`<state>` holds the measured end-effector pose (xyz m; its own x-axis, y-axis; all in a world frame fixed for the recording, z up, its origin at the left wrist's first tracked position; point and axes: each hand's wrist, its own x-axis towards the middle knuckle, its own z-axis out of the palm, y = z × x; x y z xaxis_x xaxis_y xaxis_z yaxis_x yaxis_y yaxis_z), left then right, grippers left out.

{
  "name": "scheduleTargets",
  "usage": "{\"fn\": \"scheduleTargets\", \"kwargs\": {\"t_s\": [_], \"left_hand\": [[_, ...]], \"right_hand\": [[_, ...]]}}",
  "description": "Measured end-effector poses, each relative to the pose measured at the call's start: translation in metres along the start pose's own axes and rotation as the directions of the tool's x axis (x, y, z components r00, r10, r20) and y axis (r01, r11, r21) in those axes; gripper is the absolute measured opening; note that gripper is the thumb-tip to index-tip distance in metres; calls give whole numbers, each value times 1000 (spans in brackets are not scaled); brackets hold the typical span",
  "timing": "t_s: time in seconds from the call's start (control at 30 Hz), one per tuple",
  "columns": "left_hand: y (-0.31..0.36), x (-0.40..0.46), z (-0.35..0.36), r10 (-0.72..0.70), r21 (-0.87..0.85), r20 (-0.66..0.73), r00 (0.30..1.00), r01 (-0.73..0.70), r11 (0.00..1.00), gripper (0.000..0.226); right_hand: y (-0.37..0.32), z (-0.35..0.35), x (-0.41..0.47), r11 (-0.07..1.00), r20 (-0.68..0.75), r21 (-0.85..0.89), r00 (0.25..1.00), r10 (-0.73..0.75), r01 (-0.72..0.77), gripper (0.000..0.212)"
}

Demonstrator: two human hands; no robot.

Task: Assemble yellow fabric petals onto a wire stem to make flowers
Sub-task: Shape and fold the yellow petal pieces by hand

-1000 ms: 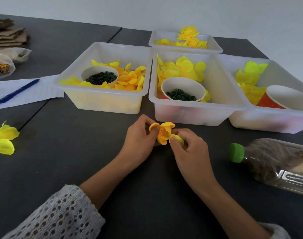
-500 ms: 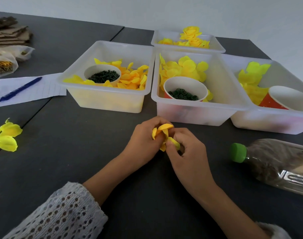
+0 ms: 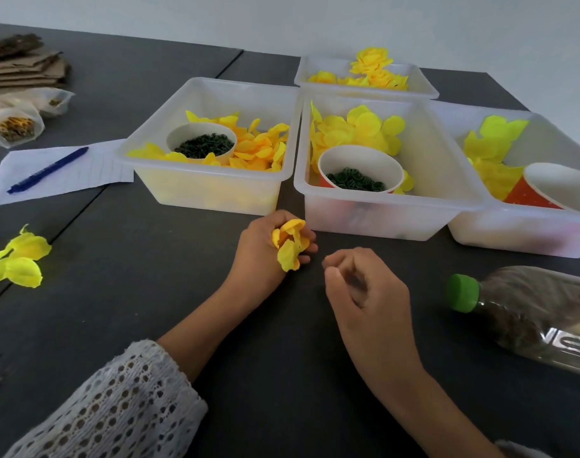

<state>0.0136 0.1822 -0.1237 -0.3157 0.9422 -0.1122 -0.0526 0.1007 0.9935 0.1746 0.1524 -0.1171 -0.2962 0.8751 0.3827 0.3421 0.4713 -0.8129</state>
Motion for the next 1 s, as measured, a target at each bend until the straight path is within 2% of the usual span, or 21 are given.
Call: {"fn": "scheduleTargets", "kwargs": {"t_s": [0.07, 0.17, 0.23, 0.37, 0.47, 0.63, 0.77, 1.0], "left_hand": [[-3, -5, 2, 71, 36, 39, 997, -72, 997, 28], [-5, -11, 1, 234, 335, 94, 968, -252, 908, 21], [-3, -16, 2, 315, 441, 97, 944, -325, 837, 20], [0, -19, 4, 317, 413, 55, 947, -310, 857, 12], [2, -20, 5, 285, 439, 54, 957, -279, 854, 13], [3, -28, 10, 319, 570, 115, 941, -326, 754, 22], [4, -31, 13, 346, 633, 143, 927, -355, 688, 13], [9, -30, 14, 353, 730, 171, 920, -359, 582, 7]], "right_hand": [[0, 1, 4, 993, 63, 42, 993, 105, -107, 14], [5, 6, 5, 976, 145, 34, 967, 208, -215, 36], [7, 7, 8, 974, 139, 46, 967, 213, -221, 43], [9, 7, 12, 966, 136, 137, 970, 200, -218, 35], [9, 8, 12, 969, 130, 135, 973, 191, -208, 34], [11, 11, 14, 967, 104, 124, 972, 212, -224, 31], [13, 11, 14, 971, 109, 109, 974, 201, -212, 18], [13, 10, 14, 975, 126, 117, 977, 174, -189, 8]]}}
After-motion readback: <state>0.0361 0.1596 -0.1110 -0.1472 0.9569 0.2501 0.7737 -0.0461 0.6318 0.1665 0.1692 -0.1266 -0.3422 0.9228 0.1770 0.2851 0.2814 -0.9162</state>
